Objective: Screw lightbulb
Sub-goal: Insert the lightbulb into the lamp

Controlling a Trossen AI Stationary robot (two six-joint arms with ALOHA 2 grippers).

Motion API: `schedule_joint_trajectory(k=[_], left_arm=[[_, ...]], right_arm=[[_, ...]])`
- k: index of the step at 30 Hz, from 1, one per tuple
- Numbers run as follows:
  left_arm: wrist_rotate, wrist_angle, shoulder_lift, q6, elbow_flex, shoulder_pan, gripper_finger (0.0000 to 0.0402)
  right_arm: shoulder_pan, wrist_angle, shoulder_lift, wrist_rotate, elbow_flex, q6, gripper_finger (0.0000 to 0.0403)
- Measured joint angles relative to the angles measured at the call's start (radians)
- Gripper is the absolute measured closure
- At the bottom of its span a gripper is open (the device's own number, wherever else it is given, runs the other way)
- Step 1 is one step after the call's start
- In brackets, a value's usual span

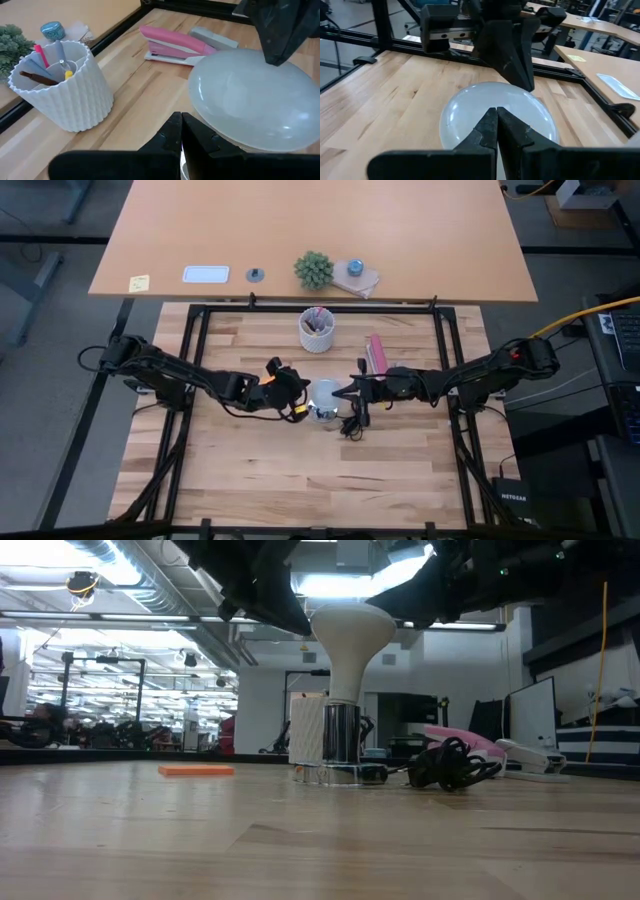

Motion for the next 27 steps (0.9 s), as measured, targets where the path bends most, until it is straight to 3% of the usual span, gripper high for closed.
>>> schedule_joint_trajectory(k=[13, 27], left_arm=[[-0.039, 0.023, -0.014, 0.093, 0.031, -0.014, 0.0400], [0.023, 0.026, -0.007, 0.061, 0.045, -0.159, 0.0400]], right_arm=[[-0.001, 0.004, 0.000, 0.007, 0.000, 0.000, 0.0394], [-0.001, 0.007, 0.001, 0.061, 0.000, 0.000, 0.0394]])
